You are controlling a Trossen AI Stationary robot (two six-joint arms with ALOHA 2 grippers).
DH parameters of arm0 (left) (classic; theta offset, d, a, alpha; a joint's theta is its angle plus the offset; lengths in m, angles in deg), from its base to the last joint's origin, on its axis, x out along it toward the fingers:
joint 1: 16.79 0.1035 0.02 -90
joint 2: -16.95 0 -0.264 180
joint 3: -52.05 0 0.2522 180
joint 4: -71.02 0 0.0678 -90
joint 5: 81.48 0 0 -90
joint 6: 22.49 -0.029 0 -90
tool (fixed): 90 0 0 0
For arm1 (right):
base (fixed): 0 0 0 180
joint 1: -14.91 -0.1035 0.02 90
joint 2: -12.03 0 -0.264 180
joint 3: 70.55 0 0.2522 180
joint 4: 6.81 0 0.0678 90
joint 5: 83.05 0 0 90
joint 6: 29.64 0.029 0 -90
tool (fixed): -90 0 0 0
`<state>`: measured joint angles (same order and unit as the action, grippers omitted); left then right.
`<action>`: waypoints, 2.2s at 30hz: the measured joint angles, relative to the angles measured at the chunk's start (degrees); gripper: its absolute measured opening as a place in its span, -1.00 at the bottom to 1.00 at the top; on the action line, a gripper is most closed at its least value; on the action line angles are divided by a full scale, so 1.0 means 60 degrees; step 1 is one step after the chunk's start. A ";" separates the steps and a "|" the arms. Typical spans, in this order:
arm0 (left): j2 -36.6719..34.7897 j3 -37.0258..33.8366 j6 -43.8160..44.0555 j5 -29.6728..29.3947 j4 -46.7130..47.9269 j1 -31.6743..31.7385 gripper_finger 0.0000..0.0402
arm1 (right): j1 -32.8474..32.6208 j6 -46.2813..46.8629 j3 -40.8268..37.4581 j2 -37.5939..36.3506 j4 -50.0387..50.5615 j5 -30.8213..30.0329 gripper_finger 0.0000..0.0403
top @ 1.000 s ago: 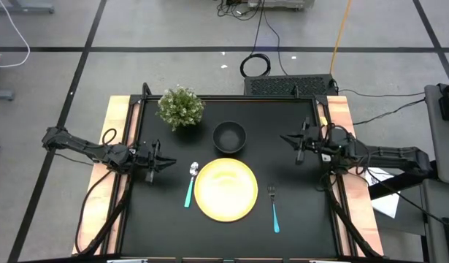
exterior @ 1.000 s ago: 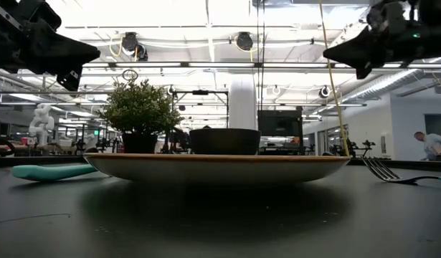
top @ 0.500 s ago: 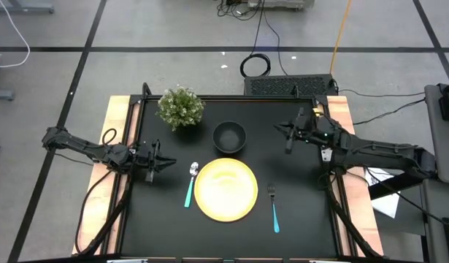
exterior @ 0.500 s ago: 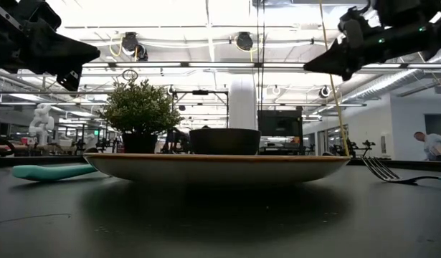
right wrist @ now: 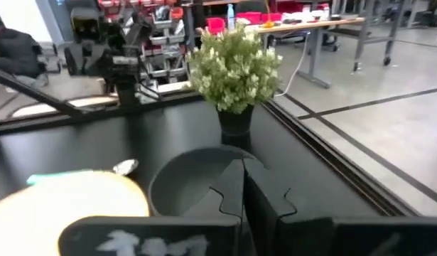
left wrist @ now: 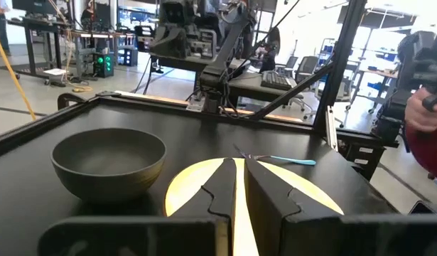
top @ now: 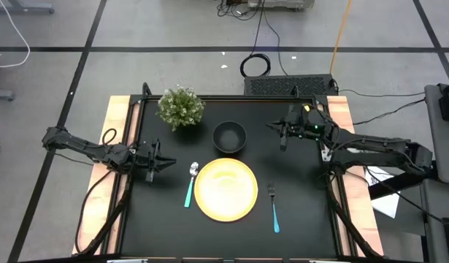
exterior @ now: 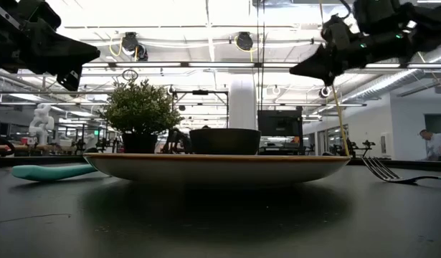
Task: Set table place
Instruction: Put the black bowl on the yellow plate
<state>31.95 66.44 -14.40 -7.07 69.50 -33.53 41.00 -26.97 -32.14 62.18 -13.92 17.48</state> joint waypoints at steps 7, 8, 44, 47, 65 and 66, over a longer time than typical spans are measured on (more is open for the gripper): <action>-0.0001 0.0000 -0.0297 -0.0007 -0.0001 0.0002 -0.85 | 0.0301 -0.0286 0.1431 0.1314 -0.0014 0.0315 -1.00; -0.0001 0.0000 -0.0298 -0.0007 0.0000 0.0002 -0.85 | 0.0362 -0.0305 0.1626 0.1498 -0.0005 0.0514 -1.00; 0.0001 0.0000 -0.0294 -0.0004 0.0006 -0.0002 -0.85 | 0.1159 -0.0769 0.8197 0.7528 0.4729 0.3025 -1.00; -0.0002 0.0000 -0.0290 -0.0004 0.0006 0.0001 -0.85 | 0.1159 -0.1306 0.8621 0.7630 0.5933 0.2967 -1.00; -0.0001 0.0000 -0.0320 -0.0241 0.0006 0.0002 -0.85 | 0.1133 -0.2135 0.9528 0.8011 0.9428 0.1200 -1.00; -0.0002 0.0000 -0.0320 -0.0244 0.0006 0.0000 -0.85 | 0.1132 -0.2088 0.9526 0.8095 0.9422 0.1203 -1.00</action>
<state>31.94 66.44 -16.32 -8.54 69.54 -33.53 47.79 -39.50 25.02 110.75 42.61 24.69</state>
